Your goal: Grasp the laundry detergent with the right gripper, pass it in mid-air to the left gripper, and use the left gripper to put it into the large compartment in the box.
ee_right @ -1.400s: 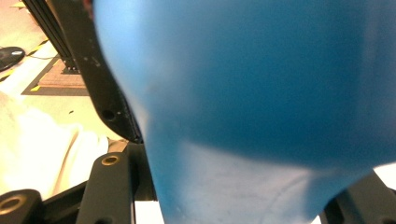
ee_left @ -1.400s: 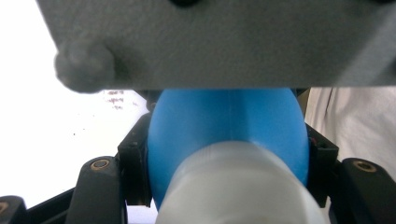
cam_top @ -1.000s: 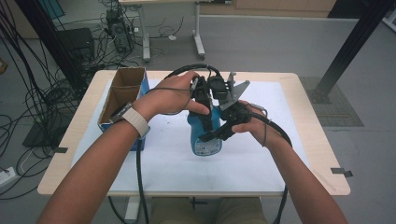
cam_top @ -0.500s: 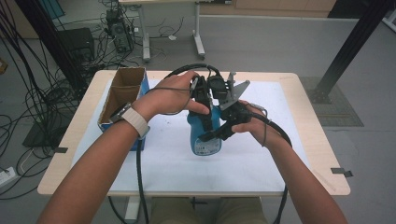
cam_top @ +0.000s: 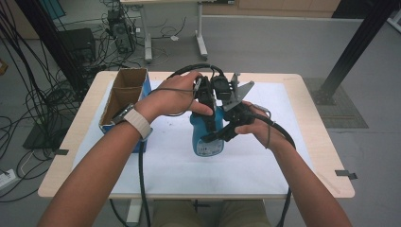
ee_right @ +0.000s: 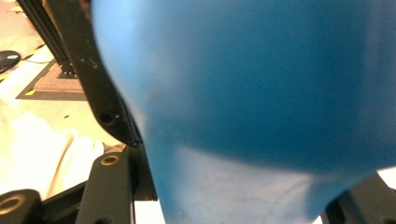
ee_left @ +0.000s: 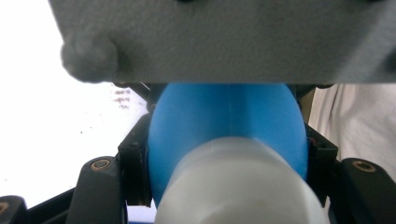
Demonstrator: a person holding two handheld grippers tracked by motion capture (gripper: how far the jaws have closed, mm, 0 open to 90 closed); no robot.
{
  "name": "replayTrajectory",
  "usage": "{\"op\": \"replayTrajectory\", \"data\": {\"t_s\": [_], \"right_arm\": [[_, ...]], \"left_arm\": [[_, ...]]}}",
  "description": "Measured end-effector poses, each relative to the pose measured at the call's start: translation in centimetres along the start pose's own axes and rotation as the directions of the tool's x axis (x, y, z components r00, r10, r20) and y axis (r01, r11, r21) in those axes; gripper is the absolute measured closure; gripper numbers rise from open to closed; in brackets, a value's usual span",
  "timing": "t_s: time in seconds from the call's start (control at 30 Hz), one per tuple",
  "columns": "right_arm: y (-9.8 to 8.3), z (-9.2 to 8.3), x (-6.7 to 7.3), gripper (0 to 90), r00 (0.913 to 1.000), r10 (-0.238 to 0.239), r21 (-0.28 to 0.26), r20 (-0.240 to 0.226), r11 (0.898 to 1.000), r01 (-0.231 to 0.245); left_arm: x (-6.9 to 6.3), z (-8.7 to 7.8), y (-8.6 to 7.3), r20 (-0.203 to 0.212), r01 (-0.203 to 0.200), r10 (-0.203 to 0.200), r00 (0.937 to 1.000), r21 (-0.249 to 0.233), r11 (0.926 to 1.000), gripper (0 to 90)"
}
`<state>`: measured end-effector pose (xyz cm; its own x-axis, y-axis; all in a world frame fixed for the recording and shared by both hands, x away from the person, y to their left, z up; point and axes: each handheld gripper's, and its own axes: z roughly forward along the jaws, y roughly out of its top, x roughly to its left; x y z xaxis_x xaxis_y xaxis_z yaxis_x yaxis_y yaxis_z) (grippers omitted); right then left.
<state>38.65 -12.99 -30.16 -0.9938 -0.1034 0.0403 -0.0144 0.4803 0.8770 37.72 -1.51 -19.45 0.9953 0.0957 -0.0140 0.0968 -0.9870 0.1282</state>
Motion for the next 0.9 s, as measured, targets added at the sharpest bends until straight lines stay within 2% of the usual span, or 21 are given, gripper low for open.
{"op": "replayTrajectory", "data": {"t_s": [0.07,0.1,0.13,0.2,0.27,0.3,0.4,0.5,0.6,0.7,0.9], "right_arm": [[-0.1,-0.1,0.0,38.0,1.0,-0.003,-0.002,0.002,1.0,0.003],[-0.1,-0.2,0.1,33.2,1.0,0.005,-0.001,-0.001,1.0,-0.005],[-0.2,-0.3,0.1,25.5,0.9999,0.012,0.004,0.01,1.0,-0.012],[-0.7,-0.8,0.0,17.6,0.9984,0.044,0.011,0.036,0.999,-0.044],[-1.2,-1.6,-0.1,14.3,0.9957,0.068,0.018,0.063,0.997,-0.069],[-1.5,-2.0,-0.1,11.6,0.9932,0.072,0.022,0.092,0.997,-0.074],[-2.1,-3.4,-0.1,11.0,0.9863,0.089,0.046,0.139,0.994,-0.096],[-2.7,-4.5,0.0,10.6,0.9818,0.088,0.106,0.168,0.989,-0.107],[-3.2,-5.6,0.1,10.4,0.9761,0.093,0.176,0.196,0.976,-0.129],[-3.7,-6.7,0.2,10.4,0.9692,0.099,0.241,0.226,0.958,-0.154],[-4.5,-9.2,0.5,10.5,0.9547,0.11,0.312,0.277,0.929,-0.197]], "left_arm": [[0.1,-0.1,0.0,-0.004,0.006,-0.006,1.0,0.002,1.0,37.5],[0.2,-0.2,0.0,-0.008,0.011,-0.011,0.9999,0.003,0.9999,37.5],[0.2,-0.2,-0.1,-0.013,0.016,-0.016,0.9998,0.002,0.9999,37.5],[0.3,-0.3,-0.2,-0.019,0.019,-0.019,0.9996,0.003,0.9998,37.5],[0.3,-0.3,-0.3,-0.023,0.024,-0.024,0.9994,0.009,0.9997,37.4],[0.4,-0.2,-0.3,-0.023,0.029,-0.028,0.9993,0.012,0.9995,37.4],[0.5,-0.2,-0.4,-0.024,0.042,-0.042,0.9988,0.018,0.9989,37.4],[0.6,-0.2,-0.6,-0.028,0.054,-0.054,0.9982,0.02,0.9983,37.4],[0.7,-0.4,-0.8,-0.03,0.071,-0.071,0.9971,0.023,0.9972,37.4],[0.8,-0.6,-0.9,-0.036,0.089,-0.088,0.9955,0.021,0.9958,37.4],[1.1,-1.4,-1.3,-0.061,0.145,-0.145,0.9876,0.006,0.9894,37.4]]}}
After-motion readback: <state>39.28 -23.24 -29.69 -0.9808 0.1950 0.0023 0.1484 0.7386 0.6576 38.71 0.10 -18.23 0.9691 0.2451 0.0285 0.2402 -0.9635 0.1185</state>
